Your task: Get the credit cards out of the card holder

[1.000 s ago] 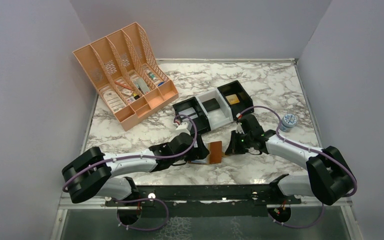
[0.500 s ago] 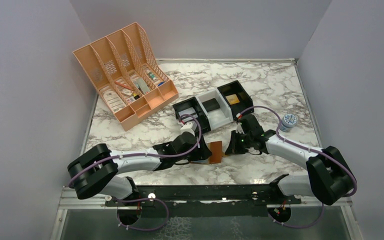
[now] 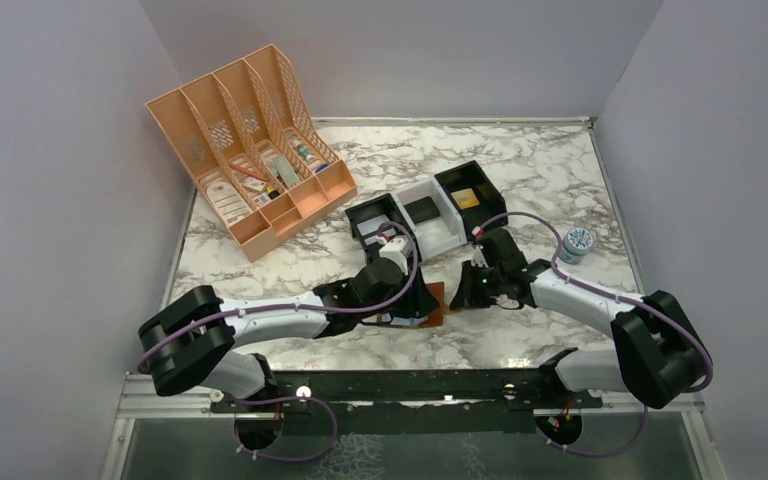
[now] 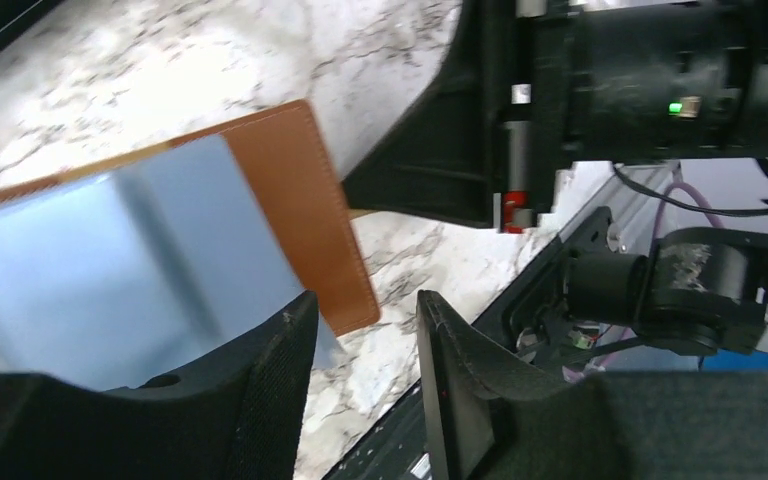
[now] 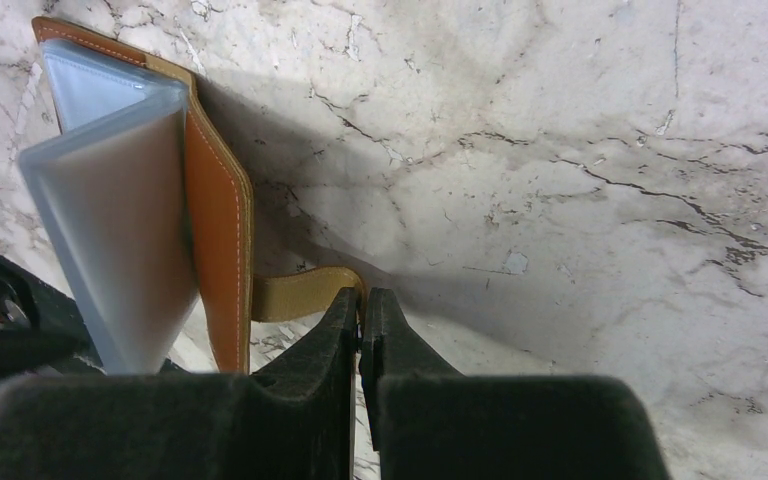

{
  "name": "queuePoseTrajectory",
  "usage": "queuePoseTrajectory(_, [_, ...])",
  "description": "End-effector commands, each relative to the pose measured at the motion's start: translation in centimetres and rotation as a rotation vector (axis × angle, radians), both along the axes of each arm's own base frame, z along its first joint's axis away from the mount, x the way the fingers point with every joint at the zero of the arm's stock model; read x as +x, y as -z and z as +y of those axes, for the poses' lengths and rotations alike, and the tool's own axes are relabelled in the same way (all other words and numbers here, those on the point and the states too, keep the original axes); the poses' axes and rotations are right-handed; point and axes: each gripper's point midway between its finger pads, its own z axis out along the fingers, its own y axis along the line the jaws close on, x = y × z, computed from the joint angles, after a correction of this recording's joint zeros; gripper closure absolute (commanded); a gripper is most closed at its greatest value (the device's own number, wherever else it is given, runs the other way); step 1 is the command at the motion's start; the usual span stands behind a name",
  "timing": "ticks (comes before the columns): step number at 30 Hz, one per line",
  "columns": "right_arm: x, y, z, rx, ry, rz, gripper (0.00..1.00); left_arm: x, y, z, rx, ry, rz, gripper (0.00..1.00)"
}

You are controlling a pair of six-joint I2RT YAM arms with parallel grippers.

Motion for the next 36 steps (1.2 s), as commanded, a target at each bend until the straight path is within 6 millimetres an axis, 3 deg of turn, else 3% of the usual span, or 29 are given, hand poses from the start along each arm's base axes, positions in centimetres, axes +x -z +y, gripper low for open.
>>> queuePoseTrajectory(1, [0.9, -1.0, 0.4, 0.025, 0.013, -0.050, 0.99, 0.0, -1.5, -2.1, -0.040, 0.068, -0.041, 0.58])
queuePoseTrajectory(10, [1.7, -3.7, 0.3, 0.050, 0.031, -0.135, 0.93, -0.6, 1.2, -2.3, 0.007, 0.092, 0.017, 0.60])
queuePoseTrajectory(14, [1.7, -4.3, 0.7, 0.066, 0.011, -0.138, 0.92, -0.4, 0.3, -1.9, -0.002, 0.080, -0.018, 0.53])
queuePoseTrajectory(17, [1.6, -4.9, 1.0, 0.080, -0.014, -0.134, 0.89, 0.7, -0.1, 0.0, 0.036, -0.016, -0.054, 0.48])
queuePoseTrajectory(21, [1.9, -7.3, 0.7, 0.079, 0.002, -0.185, 0.63, 1.5, 0.4, 2.8, 0.112, -0.115, -0.075, 0.47])
queuePoseTrajectory(25, [2.9, -10.7, 0.0, 0.047, 0.021, -0.260, 0.56, 1.6, 0.5, 4.4, 0.122, -0.163, -0.080, 0.46])
queuePoseTrajectory(28, [2.9, -13.5, 1.1, 0.111, -0.037, -0.297, 0.56, 1.7, 0.6, 5.7, 0.152, -0.192, -0.095, 0.46])
queuePoseTrajectory(32, [1.4, -16.0, 4.6, 0.333, -0.163, -0.297, 0.58, 2.2, 1.0, 8.3, 0.218, -0.259, -0.097, 0.47])
queuePoseTrajectory(34, [0.8, -16.0, 6.1, 0.398, -0.208, -0.262, 0.59, 2.4, 1.3, 9.7, 0.237, -0.296, -0.088, 0.48])
queuePoseTrajectory(36, [0.8, -14.7, 7.4, 0.348, -0.228, -0.225, 0.60, 2.6, 1.8, 10.9, 0.236, -0.323, -0.065, 0.49])
